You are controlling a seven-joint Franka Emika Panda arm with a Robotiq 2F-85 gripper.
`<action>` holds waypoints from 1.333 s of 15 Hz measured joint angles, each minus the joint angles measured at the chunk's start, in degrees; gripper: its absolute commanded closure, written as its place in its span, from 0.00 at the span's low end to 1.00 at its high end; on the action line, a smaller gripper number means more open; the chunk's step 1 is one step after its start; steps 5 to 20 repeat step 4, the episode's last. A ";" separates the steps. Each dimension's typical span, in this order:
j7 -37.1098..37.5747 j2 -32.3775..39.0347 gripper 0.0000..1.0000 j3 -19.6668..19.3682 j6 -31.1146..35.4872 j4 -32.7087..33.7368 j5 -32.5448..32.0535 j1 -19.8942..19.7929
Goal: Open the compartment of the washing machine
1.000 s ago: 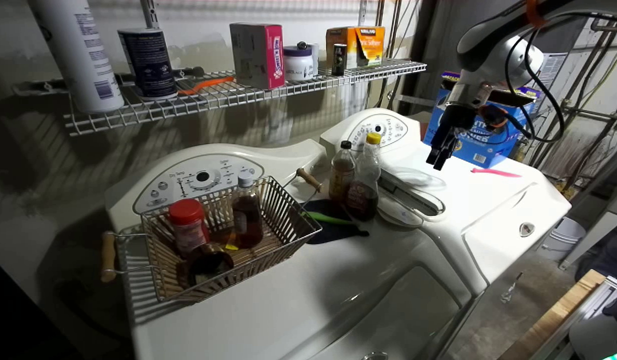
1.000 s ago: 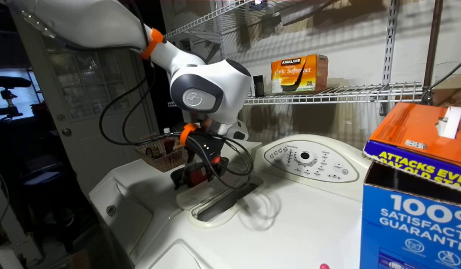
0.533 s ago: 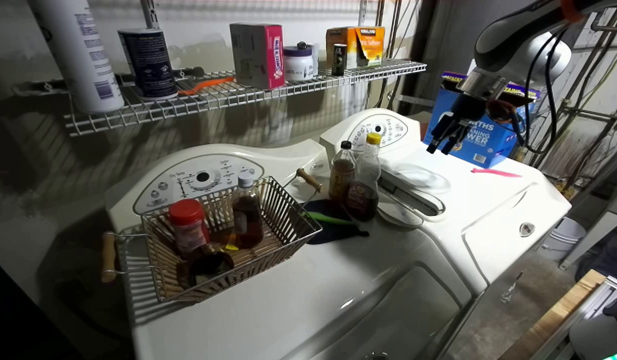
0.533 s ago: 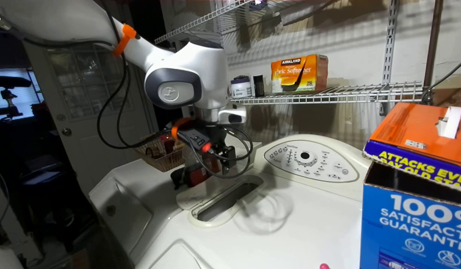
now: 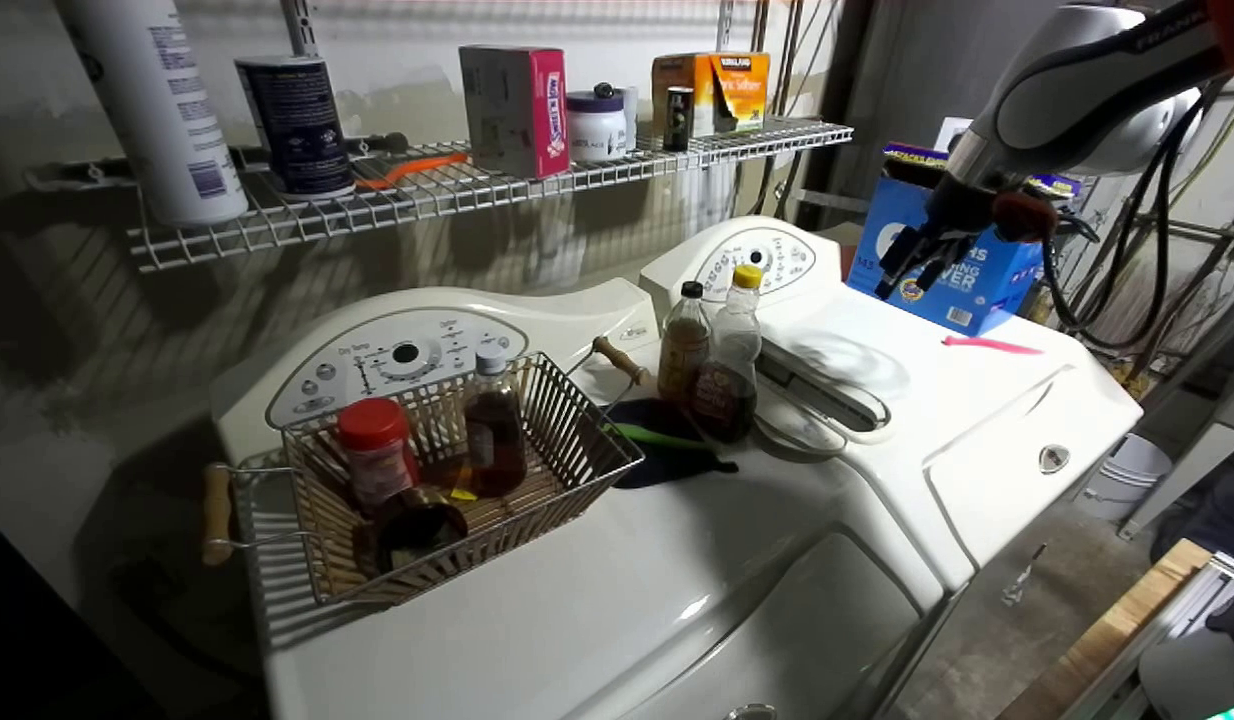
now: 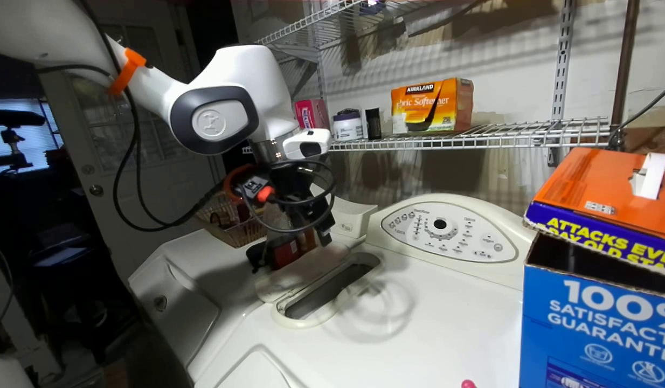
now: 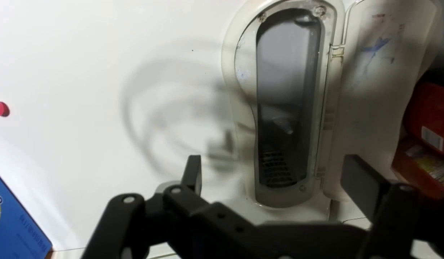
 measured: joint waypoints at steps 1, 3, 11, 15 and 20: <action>0.12 -0.54 0.00 0.00 0.00 -0.30 -0.16 0.00; 0.15 -0.90 0.00 0.00 0.00 -0.56 -0.19 -0.01; 0.16 -0.91 0.00 0.00 0.00 -0.61 -0.20 -0.01; 0.16 -0.91 0.00 0.00 0.00 -0.61 -0.20 -0.01; 0.16 -0.91 0.00 0.00 0.00 -0.61 -0.20 -0.01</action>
